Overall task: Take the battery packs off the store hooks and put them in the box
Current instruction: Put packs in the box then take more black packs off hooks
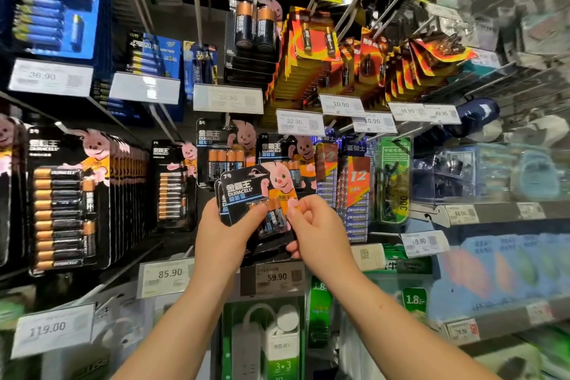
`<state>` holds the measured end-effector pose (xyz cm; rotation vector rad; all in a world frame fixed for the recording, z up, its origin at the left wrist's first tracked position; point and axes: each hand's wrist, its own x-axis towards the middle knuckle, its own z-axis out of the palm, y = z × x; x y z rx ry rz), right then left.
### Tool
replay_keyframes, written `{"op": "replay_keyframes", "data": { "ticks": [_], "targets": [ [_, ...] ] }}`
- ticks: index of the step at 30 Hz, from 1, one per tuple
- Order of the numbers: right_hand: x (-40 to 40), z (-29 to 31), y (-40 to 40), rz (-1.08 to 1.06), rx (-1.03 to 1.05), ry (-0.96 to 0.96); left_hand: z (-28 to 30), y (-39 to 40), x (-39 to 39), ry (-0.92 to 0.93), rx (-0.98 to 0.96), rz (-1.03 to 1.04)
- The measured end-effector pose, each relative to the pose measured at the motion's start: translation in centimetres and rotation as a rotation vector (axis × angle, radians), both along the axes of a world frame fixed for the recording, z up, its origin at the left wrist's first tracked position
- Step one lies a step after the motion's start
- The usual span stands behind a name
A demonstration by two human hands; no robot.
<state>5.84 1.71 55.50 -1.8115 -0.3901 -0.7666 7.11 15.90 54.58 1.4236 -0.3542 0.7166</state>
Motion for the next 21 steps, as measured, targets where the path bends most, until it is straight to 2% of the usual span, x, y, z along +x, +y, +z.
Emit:
{"op": "replay_keyframes", "data": {
  "ticks": [5, 11, 17, 21],
  "targets": [
    [0.4, 0.6, 0.0, 0.033, 0.213, -0.014, 0.0, 0.5, 0.1, -0.010, 0.015, 0.036],
    [1.0, 0.4, 0.1, 0.035, 0.167, -0.049, -0.5, 1.1, 0.5, 0.000, 0.014, 0.059],
    [2.0, 1.0, -1.5, 0.059, 0.287, -0.001, -0.3, 2.3, 0.9, -0.003, -0.009, 0.094],
    [2.6, 1.6, -2.2, 0.039, 0.201, 0.013, 0.3, 2.8, 1.1, -0.005, -0.026, 0.120]
  ]
}}
